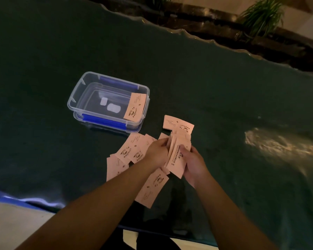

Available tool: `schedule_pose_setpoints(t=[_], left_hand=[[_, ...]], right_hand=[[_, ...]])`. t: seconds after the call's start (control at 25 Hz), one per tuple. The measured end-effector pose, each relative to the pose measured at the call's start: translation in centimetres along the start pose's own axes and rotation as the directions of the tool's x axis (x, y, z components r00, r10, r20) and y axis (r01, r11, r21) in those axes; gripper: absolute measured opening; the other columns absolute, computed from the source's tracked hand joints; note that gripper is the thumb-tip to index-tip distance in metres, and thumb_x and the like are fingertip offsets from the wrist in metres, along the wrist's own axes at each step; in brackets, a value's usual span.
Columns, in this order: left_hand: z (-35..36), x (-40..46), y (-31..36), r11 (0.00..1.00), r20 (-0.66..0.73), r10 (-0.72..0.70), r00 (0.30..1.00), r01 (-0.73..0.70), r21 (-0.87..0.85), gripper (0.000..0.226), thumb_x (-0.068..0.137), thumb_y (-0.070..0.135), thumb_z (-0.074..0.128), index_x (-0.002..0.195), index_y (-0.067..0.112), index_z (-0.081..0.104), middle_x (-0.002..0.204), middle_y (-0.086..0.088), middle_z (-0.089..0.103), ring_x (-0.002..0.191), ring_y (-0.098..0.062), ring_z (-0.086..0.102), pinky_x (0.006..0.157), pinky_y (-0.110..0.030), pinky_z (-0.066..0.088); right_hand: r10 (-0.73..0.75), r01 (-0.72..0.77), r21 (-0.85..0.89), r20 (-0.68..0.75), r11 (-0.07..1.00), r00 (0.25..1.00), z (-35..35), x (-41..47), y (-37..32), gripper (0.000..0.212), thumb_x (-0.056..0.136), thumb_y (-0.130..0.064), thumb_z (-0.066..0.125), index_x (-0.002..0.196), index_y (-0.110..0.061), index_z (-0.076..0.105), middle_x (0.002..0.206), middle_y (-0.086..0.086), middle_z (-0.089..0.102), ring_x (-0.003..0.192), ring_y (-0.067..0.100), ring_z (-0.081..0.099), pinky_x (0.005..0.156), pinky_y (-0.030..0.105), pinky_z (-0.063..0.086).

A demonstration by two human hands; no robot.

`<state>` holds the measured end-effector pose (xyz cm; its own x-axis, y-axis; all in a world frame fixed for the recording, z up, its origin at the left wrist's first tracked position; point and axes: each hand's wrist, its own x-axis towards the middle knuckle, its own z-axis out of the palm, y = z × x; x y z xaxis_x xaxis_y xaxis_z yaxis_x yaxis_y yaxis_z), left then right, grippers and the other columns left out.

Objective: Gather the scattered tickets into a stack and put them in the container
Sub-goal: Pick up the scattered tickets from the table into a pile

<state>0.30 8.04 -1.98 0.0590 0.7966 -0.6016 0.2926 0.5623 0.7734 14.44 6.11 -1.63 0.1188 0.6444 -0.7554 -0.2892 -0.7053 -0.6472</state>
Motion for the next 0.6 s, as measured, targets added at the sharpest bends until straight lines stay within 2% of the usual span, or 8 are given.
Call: schedule_pose_setpoints(t=[0.08,0.16,0.2,0.24,0.32,0.4,0.44,0.6], left_hand=[[-0.7,0.2,-1.1,0.992,-0.131,0.044,0.990,-0.028,0.120,0.029,0.105,0.023,0.052,0.129,0.033,0.065,0.120,0.011,0.067,0.080,-0.004,0.062,0.061,-0.016,0.043],[-1.9,0.1,-2.3,0.977,-0.257,0.027,0.966,0.030,0.212,0.029,0.105,0.018,0.052,0.128,0.031,0.064,0.125,0.007,0.064,0.084,-0.008,0.064,0.062,-0.017,0.047],[-2.4,0.0,-3.0,0.953,-0.281,0.026,0.959,0.061,0.295,0.029,0.104,0.020,0.054,0.129,0.030,0.063,0.128,0.004,0.065,0.091,-0.010,0.065,0.069,-0.020,0.052],[-2.7,0.0,-3.5,0.902,-0.270,0.044,0.962,0.078,0.425,0.031,0.103,0.024,0.057,0.133,0.028,0.061,0.134,0.001,0.064,0.103,-0.013,0.064,0.083,-0.026,0.055],[-2.5,-0.2,-3.9,0.783,-0.205,0.065,0.977,0.078,0.617,0.051,0.096,0.041,0.065,0.143,0.027,0.052,0.146,0.000,0.053,0.129,-0.021,0.052,0.106,-0.040,0.046],[-1.8,-0.6,-3.2,0.749,-0.184,0.043,0.982,0.090,0.656,0.073,0.086,0.052,0.073,0.149,0.028,0.043,0.149,-0.001,0.045,0.135,-0.025,0.044,0.107,-0.045,0.045],[-1.5,-0.6,-2.6,0.735,-0.169,0.040,0.985,0.086,0.673,0.077,0.085,0.050,0.074,0.150,0.026,0.041,0.150,-0.003,0.043,0.136,-0.026,0.043,0.108,-0.046,0.044],[-0.6,-0.9,-1.1,0.661,-0.024,0.064,0.998,-0.024,0.750,0.049,0.100,0.028,0.062,0.146,0.018,0.048,0.144,-0.008,0.053,0.128,-0.024,0.052,0.113,-0.042,0.042]], right_hand=[[0.003,-0.004,-0.023,-0.029,1.000,1.000,-1.0,0.4,-0.6,0.039,0.106,-0.019,0.065,0.145,-0.025,0.060,0.126,0.009,0.079,0.115,0.030,0.077,0.101,0.059,0.060],[0.046,-0.050,-0.049,-0.071,0.998,0.996,-2.1,0.6,-1.1,0.039,0.106,-0.021,0.066,0.144,-0.022,0.062,0.124,0.011,0.079,0.112,0.031,0.077,0.100,0.058,0.061],[0.073,-0.077,-0.049,-0.087,0.996,0.994,-2.5,0.7,-1.2,0.038,0.105,-0.023,0.066,0.143,-0.020,0.063,0.124,0.011,0.079,0.112,0.031,0.077,0.101,0.058,0.061],[0.092,-0.096,-0.041,-0.094,0.995,0.991,-2.8,0.8,-1.2,0.037,0.105,-0.023,0.067,0.142,-0.019,0.064,0.124,0.012,0.078,0.112,0.031,0.077,0.101,0.057,0.060],[0.107,-0.109,-0.022,-0.082,0.994,0.991,-2.8,0.7,-1.0,0.035,0.105,-0.023,0.066,0.140,-0.017,0.065,0.124,0.012,0.078,0.113,0.032,0.077,0.101,0.057,0.060],[0.111,-0.112,-0.021,-0.062,0.993,0.992,-2.3,0.5,-0.8,0.031,0.106,-0.022,0.066,0.136,-0.018,0.066,0.123,0.012,0.079,0.113,0.032,0.077,0.098,0.056,0.061],[0.112,-0.114,-0.037,-0.055,0.993,0.992,-2.0,0.4,-0.8,0.028,0.106,-0.023,0.066,0.134,-0.019,0.067,0.122,0.012,0.079,0.111,0.031,0.077,0.095,0.054,0.063],[0.111,-0.117,-0.132,-0.056,0.984,0.992,-1.3,0.7,-0.5,0.020,0.107,-0.024,0.064,0.126,-0.024,0.069,0.117,0.010,0.081,0.107,0.028,0.078,0.081,0.047,0.063]])
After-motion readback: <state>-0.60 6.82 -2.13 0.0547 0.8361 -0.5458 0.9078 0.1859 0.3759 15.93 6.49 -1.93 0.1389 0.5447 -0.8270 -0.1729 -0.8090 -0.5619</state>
